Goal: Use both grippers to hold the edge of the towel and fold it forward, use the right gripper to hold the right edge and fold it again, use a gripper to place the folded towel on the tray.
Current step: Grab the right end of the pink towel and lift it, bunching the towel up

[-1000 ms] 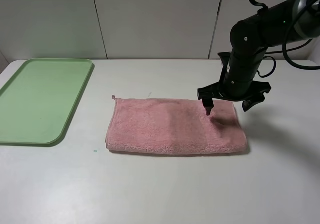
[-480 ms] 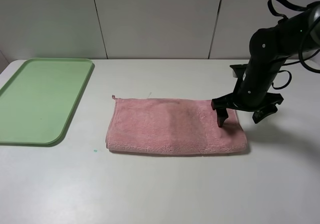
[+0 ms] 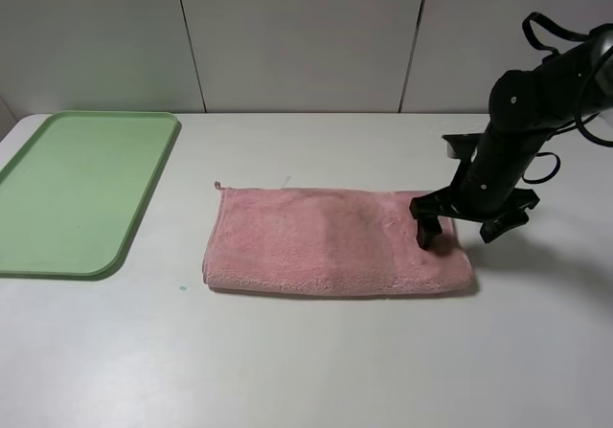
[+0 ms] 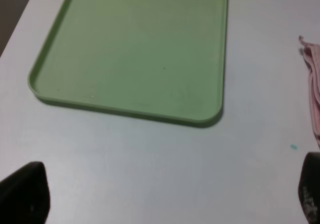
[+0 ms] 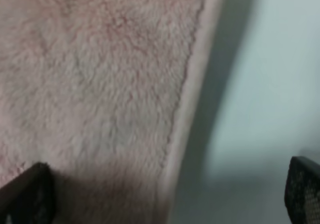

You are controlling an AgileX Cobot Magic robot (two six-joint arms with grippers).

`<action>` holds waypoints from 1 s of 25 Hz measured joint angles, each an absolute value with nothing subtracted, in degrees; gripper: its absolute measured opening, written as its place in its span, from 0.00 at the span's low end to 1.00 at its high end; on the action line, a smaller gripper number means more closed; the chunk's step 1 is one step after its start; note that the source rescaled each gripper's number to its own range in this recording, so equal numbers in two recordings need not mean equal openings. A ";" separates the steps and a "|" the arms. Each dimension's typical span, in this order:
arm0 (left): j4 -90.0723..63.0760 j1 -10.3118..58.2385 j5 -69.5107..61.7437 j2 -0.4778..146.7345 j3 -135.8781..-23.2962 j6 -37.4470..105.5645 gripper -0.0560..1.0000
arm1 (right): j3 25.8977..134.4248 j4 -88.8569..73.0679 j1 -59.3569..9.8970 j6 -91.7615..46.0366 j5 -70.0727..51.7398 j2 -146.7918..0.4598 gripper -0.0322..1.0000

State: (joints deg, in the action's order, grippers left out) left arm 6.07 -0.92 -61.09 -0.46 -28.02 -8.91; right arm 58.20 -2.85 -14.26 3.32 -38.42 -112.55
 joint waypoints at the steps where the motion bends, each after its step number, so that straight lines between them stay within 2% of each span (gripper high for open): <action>1: 6.07 -0.92 -61.09 -0.46 -28.02 -8.91 1.00 | 57.95 -3.28 -14.26 3.06 -37.64 -113.00 1.00; 15: 6.07 -0.92 -61.09 -0.46 -28.02 -8.91 1.00 | 57.60 -3.69 -14.26 0.00 -35.96 -115.08 1.00; 16: 6.07 -0.92 -61.09 -0.46 -28.02 -8.91 1.00 | 57.64 -3.69 -14.26 0.35 -35.96 -115.08 0.96; 17: 6.07 -0.92 -61.09 -0.46 -28.02 -8.91 1.00 | 57.64 -3.69 -14.26 0.35 -35.67 -115.08 0.89; 19: 6.07 -0.92 -61.09 -0.46 -28.02 -8.91 1.00 | 57.64 -4.18 -14.26 0.45 -34.99 -115.08 0.63; 21: 6.07 -0.92 -61.09 -0.46 -28.02 -8.91 1.00 | 57.64 -6.55 -14.43 0.85 -34.67 -115.14 0.29; 22: 6.07 -0.92 -61.09 -0.46 -28.02 -8.91 1.00 | 57.73 -7.67 -14.61 1.12 -34.67 -115.14 0.17; 23: 6.07 -0.92 -61.09 -0.46 -28.02 -8.91 1.00 | 57.73 -7.94 -14.72 1.40 -34.67 -115.14 0.09; 25: 6.07 -0.92 -61.09 -0.46 -28.02 -8.91 1.00 | 57.73 -7.99 -14.72 1.86 -34.67 -115.14 0.09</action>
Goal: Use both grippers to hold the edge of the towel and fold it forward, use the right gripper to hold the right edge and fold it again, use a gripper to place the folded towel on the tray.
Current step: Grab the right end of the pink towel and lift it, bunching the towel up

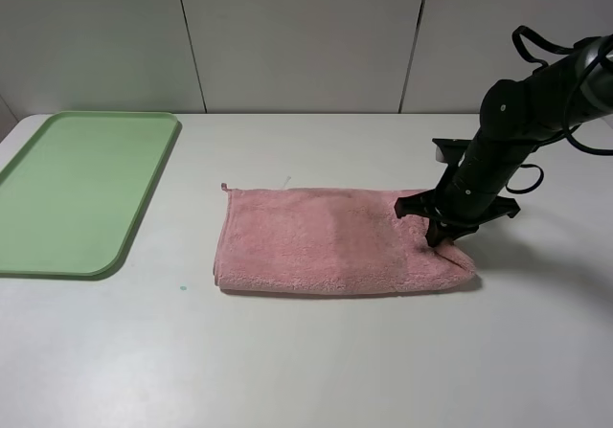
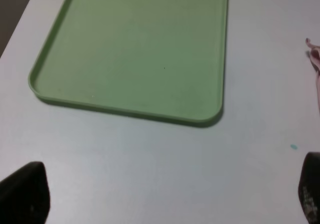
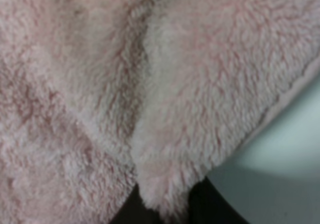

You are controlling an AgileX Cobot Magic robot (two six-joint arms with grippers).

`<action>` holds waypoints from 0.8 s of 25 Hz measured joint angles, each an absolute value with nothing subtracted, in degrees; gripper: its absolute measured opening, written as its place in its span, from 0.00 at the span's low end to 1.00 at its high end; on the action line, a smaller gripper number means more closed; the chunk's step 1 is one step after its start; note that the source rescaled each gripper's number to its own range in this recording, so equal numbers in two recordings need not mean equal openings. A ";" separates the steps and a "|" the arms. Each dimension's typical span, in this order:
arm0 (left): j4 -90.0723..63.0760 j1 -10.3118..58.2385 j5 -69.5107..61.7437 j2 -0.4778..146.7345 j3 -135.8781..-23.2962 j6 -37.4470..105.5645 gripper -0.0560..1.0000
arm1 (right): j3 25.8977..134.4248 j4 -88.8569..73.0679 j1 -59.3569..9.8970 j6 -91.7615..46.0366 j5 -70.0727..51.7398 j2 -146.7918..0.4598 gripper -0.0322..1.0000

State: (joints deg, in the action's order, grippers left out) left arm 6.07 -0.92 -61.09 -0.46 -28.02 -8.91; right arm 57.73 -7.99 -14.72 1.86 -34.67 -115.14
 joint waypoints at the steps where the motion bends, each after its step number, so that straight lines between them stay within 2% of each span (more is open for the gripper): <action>1: 6.07 -0.92 -61.09 -0.46 -28.02 -8.91 1.00 | 57.73 -7.99 -14.72 1.91 -34.67 -115.14 0.09; 6: 6.07 -0.92 -61.09 -0.46 -28.02 -8.91 1.00 | 58.38 -7.93 -14.72 2.05 -35.38 -115.08 0.09; 20: 6.07 -0.92 -61.09 -0.46 -28.02 -8.91 1.00 | 69.74 1.71 -14.26 2.29 -48.72 -113.57 0.09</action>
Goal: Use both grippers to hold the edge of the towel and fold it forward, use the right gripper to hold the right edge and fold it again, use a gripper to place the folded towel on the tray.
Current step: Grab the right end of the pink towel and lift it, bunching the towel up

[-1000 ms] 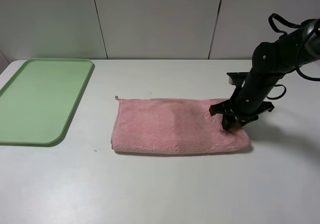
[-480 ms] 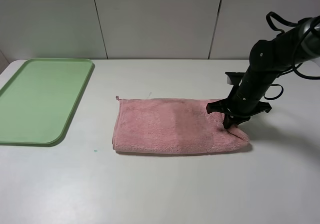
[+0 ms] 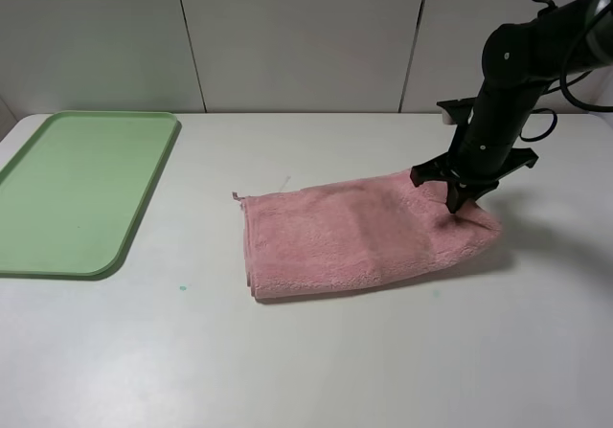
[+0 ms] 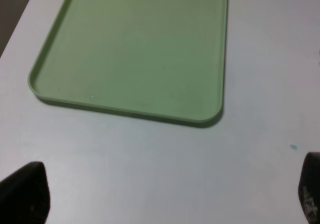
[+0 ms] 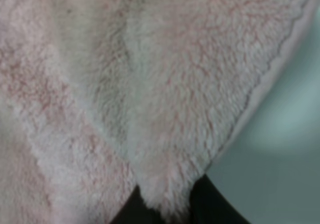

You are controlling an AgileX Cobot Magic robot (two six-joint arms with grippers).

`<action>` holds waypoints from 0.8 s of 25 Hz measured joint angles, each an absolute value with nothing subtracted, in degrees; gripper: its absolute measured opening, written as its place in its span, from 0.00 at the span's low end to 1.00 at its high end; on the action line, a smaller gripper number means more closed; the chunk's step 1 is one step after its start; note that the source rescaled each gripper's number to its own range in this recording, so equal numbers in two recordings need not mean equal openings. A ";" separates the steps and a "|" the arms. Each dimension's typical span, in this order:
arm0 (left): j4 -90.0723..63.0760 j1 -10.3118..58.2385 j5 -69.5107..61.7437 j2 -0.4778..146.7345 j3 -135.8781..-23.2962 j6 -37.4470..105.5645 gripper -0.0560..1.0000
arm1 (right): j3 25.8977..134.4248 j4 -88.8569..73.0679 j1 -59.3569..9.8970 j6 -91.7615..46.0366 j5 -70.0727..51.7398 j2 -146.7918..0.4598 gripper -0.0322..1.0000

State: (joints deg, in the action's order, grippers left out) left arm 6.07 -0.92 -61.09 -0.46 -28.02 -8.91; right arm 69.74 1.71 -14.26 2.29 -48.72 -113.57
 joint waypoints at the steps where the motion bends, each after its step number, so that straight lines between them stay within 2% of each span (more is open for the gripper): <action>1: 6.07 -0.92 -61.09 -0.46 -28.02 -8.91 1.00 | 70.85 2.25 -14.26 2.29 -49.88 -113.57 0.09; 20: 6.07 -0.92 -61.09 -0.46 -28.02 -8.91 1.00 | 89.43 13.78 -14.26 2.29 -68.12 -113.57 0.09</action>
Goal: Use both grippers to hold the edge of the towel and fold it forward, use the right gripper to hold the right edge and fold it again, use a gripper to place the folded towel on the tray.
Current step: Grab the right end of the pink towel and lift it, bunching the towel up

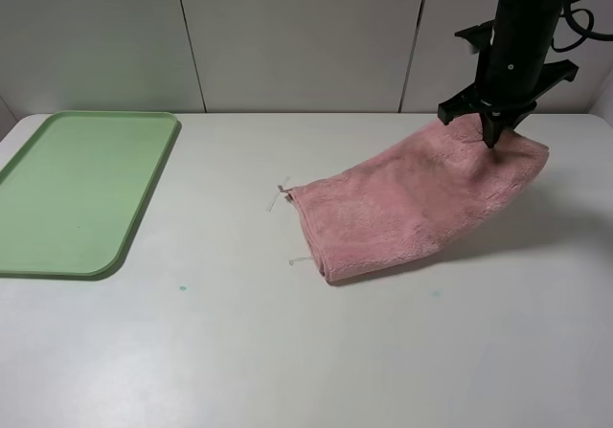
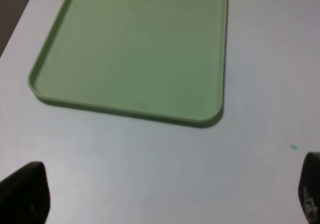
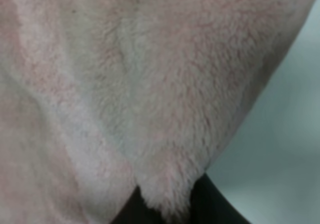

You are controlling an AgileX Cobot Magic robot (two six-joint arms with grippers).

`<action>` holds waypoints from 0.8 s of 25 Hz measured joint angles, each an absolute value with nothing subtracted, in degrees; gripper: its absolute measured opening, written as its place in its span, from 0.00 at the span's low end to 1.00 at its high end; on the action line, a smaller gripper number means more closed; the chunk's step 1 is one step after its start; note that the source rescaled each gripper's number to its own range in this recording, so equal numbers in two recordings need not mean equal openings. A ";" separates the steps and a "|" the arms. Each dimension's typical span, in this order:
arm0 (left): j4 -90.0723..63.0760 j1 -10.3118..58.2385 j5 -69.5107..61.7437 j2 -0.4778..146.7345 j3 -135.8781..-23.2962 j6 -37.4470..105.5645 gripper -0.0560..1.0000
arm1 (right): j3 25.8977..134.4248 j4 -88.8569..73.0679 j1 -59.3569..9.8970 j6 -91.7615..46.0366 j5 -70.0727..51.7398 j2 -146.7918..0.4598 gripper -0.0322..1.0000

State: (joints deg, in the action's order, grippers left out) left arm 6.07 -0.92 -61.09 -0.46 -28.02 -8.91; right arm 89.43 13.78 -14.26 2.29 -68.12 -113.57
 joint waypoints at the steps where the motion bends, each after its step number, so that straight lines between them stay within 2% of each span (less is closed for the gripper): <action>1: 6.07 -0.92 -61.09 -0.46 -28.02 -8.91 1.00 | 90.39 14.02 -14.26 2.29 -68.94 -113.57 0.09; 6: 6.07 -0.92 -61.09 -0.46 -28.02 -8.91 1.00 | 93.69 14.39 -14.26 1.51 -69.52 -112.74 0.09; 20: 6.07 -0.92 -61.09 -0.46 -28.02 -8.91 1.00 | 93.87 12.49 -14.26 -0.42 -69.72 -111.81 0.09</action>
